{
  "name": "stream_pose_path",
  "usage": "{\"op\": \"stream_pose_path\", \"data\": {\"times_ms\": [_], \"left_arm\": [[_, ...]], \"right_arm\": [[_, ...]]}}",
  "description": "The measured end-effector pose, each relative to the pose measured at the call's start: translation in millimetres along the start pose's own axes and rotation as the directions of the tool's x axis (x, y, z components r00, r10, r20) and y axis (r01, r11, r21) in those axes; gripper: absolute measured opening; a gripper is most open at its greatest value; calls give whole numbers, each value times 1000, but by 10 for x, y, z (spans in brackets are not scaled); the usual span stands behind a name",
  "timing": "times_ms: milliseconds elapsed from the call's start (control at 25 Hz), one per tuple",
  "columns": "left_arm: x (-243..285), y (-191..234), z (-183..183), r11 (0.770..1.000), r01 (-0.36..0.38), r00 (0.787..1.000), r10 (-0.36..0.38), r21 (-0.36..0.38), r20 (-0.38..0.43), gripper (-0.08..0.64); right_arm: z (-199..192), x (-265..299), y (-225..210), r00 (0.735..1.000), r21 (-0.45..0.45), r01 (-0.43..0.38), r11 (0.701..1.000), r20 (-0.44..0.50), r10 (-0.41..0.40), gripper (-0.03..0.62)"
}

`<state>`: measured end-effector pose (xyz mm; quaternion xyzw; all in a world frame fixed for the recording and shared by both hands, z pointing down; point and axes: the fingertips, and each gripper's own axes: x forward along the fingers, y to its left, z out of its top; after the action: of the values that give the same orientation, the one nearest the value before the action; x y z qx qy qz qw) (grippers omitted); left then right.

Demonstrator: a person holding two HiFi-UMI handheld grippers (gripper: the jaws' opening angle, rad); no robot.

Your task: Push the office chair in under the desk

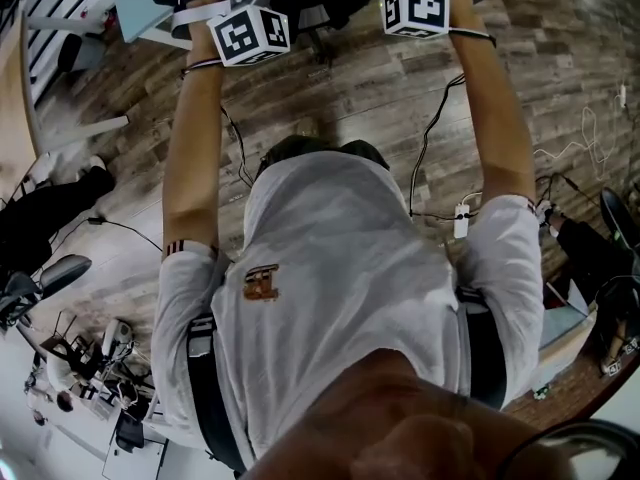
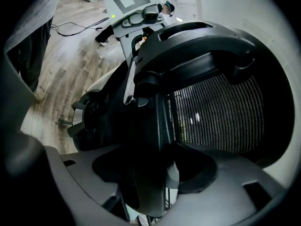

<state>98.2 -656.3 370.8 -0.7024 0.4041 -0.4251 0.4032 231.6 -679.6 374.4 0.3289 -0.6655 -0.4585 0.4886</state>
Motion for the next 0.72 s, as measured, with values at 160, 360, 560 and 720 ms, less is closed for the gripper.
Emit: {"op": "stream_pose_path", "data": {"times_ms": [160, 360, 560, 720], "left_arm": [[110, 86, -65, 1000, -3, 1000, 3, 5, 9, 341], [208, 147, -139, 1000, -10, 1000, 10, 12, 21, 341], [341, 190, -179, 1000, -17, 1000, 16, 17, 25, 339], [352, 175, -174, 999, -29, 1000, 29, 23, 12, 339]], "right_arm": [[13, 127, -70, 1000, 14, 8, 1000, 0, -8, 262], [28, 243, -125, 1000, 15, 17, 1000, -9, -17, 262], [-15, 420, -169, 999, 20, 25, 999, -23, -25, 262], [-25, 444, -164, 999, 29, 28, 999, -23, -28, 262]]}}
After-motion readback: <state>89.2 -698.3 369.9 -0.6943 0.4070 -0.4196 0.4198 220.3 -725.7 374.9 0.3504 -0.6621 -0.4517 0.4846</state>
